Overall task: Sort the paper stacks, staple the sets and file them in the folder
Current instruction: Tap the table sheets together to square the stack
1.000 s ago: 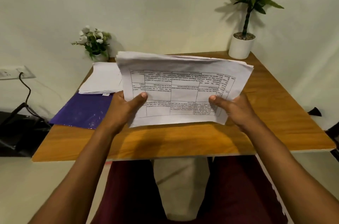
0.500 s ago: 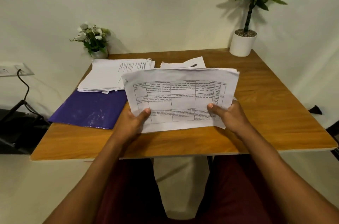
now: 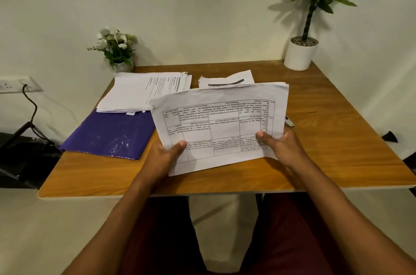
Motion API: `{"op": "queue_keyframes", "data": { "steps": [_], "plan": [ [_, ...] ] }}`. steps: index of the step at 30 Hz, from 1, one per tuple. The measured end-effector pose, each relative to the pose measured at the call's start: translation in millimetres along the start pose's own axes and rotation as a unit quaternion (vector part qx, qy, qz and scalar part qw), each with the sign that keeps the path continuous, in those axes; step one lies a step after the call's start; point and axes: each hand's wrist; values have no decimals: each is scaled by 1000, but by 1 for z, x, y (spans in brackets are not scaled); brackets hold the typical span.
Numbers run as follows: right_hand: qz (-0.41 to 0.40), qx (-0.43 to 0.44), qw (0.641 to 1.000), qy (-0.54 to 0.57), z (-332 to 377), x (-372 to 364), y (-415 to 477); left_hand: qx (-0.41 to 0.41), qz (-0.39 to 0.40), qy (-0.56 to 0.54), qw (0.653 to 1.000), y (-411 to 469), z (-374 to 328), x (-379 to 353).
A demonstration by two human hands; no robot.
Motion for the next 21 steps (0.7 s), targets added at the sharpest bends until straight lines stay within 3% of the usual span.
{"op": "queue_keyframes", "data": {
  "steps": [18,21],
  "plan": [
    [8,14,999,30,5,-3,-5,-15,-19,12,1000,-3,-12,8],
    [-2,55,997,48,28,-4,0,-25,-43,56,997,6,-33,24]
  ]
}}
Point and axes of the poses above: each hand's wrist, its own y-axis towards the middle knuckle, its own x-axis out of the back of the hand, z = x × y, and after that the axes turned 11 degrees about y, right-handed
